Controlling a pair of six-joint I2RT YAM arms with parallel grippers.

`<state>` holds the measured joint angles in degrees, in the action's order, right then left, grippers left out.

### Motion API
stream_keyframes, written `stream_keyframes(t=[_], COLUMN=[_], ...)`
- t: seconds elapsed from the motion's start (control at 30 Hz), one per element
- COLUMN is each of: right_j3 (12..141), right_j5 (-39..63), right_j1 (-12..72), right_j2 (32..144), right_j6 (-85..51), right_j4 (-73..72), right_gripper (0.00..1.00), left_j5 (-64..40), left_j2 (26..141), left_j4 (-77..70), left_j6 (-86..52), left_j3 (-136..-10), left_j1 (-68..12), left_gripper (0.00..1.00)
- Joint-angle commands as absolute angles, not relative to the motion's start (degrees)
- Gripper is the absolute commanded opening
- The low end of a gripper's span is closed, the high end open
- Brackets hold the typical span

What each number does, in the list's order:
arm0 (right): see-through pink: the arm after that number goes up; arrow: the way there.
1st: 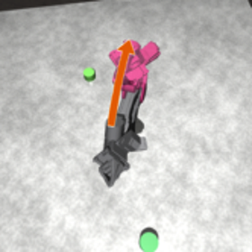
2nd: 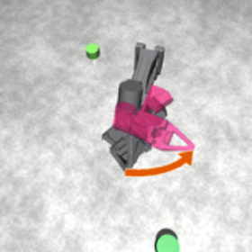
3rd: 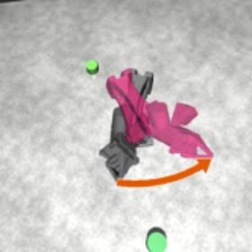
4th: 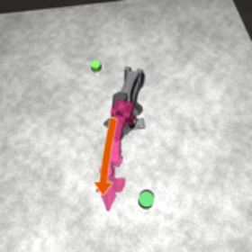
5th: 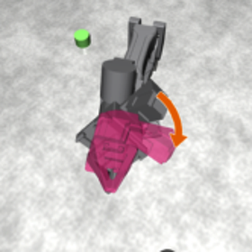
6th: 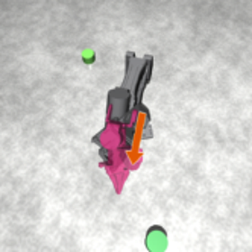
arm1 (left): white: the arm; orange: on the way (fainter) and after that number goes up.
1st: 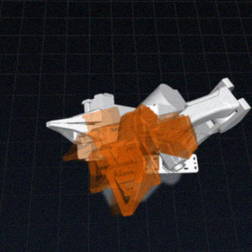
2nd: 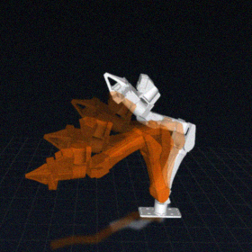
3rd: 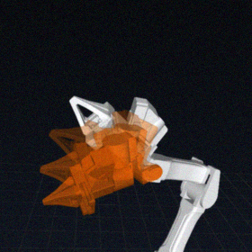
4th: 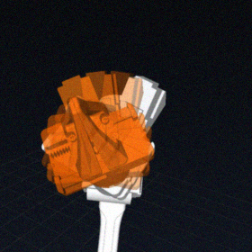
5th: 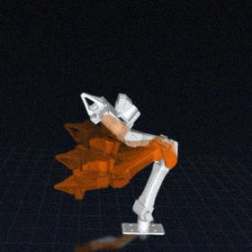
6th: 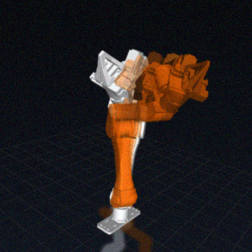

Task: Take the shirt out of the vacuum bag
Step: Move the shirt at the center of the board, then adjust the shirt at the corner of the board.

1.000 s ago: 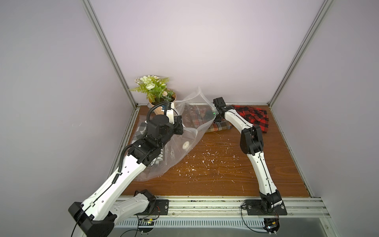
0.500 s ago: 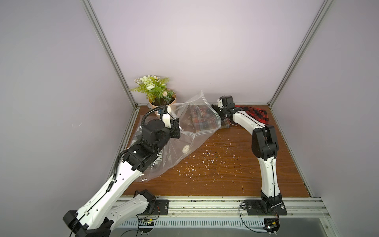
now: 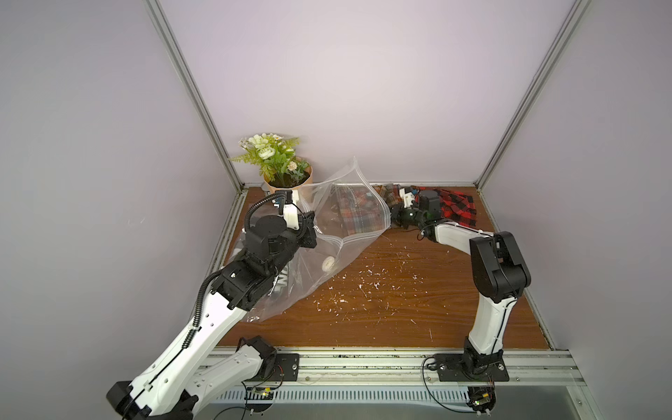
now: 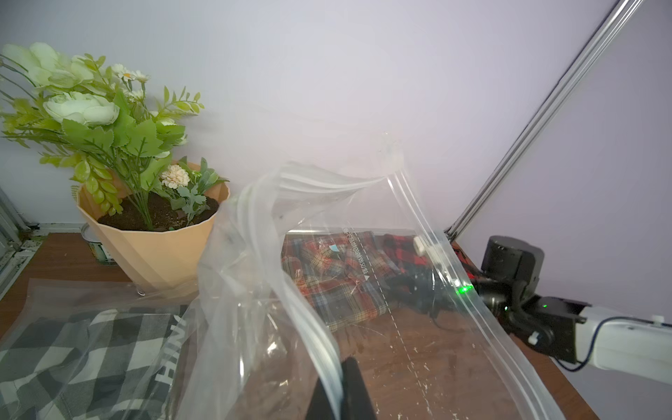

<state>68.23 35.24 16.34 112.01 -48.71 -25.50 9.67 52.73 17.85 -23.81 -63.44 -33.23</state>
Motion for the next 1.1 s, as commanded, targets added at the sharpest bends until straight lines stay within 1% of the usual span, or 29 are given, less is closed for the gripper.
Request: stream_keyframes(t=[0.0, 0.2, 0.3, 0.37, 0.47, 0.5, 0.57, 0.67, 0.73, 0.9, 1.07], right_j3=[65.7, 64.16, 63.48, 63.9, 66.31, 67.57, 69.6, 70.65, 72.35, 77.19, 82.06], right_j5=[38.24, 37.4, 38.44, 37.99, 36.12, 35.06, 32.31, 27.91, 25.23, 19.81, 18.66], right_j1=[17.45, 18.45, 19.11, 19.72, 20.94, 21.31, 21.93, 22.65, 23.33, 25.77, 28.29], right_j2=[110.77, 115.0, 116.69, 117.43, 119.07, 119.79, 121.32, 123.21, 124.58, 128.17, 132.36], right_j6=[-50.53, -52.72, -56.09, -57.21, -56.88, -56.43, -55.47, -55.64, -54.82, -54.06, -55.32], right_j4=[-33.29, -37.65, -44.11, -45.87, -44.84, -43.65, -40.17, -39.59, -37.23, -30.98, -29.0], right_gripper=[0.12, 0.08, 0.07, 0.07, 0.06, 0.05, 0.03, 0.02, 0.0, 0.0, 0.0], left_j5=[10.11, 10.13, 10.38, 10.45, 10.58, 10.55, 10.52, 10.45, 10.54, 11.05, 11.55], left_j2=[52.6, 53.35, 53.44, 53.52, 53.5, 53.52, 53.61, 53.7, 53.75, 53.88, 53.79], left_j4=[17.4, 17.3, 17.35, 17.51, 17.11, 16.9, 16.79, 16.87, 16.94, 17.31, 17.73], left_j6=[-24.2, -24.08, -23.84, -23.71, -23.55, -23.48, -23.35, -23.1, -22.9, -22.5, -22.33], left_j3=[-63.42, -63.35, -63.38, -63.35, -62.78, -62.62, -62.64, -62.68, -62.67, -62.65, -62.47], left_j1=[-32.7, -32.71, -32.71, -32.7, -32.7, -32.7, -32.7, -32.75, -32.74, -32.7, -32.7], left_gripper=[0.02, 0.02, 0.02, 0.02, 0.02, 0.02, 0.02, 0.02, 0.02, 0.02, 0.02])
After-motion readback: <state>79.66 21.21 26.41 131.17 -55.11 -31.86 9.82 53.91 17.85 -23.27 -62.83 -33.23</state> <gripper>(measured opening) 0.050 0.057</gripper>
